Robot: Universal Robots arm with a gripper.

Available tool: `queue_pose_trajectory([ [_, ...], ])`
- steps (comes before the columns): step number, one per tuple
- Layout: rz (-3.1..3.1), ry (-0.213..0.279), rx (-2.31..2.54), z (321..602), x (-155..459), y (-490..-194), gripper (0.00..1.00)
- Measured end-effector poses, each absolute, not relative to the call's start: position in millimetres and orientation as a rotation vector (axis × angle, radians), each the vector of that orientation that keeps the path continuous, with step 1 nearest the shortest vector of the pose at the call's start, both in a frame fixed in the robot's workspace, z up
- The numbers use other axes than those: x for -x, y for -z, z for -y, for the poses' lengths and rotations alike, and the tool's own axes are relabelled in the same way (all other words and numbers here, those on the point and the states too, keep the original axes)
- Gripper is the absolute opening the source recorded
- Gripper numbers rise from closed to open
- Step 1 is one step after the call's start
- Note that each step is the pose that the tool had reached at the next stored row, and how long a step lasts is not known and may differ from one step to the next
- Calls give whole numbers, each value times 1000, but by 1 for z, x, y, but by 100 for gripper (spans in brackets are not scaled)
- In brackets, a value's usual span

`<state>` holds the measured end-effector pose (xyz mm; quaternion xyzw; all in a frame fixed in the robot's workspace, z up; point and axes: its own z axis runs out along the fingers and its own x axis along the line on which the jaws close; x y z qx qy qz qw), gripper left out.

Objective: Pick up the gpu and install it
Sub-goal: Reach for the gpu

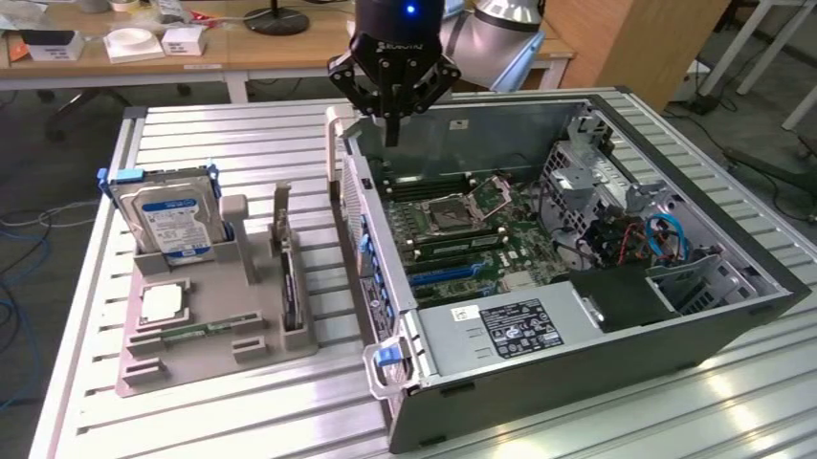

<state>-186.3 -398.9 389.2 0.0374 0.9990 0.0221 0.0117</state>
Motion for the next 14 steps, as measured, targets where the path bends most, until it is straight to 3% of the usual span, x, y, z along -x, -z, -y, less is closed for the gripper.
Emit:
queue_pose_trajectory([
  [14, -3115, -69, -117, 399, 203, -388, 10],
])
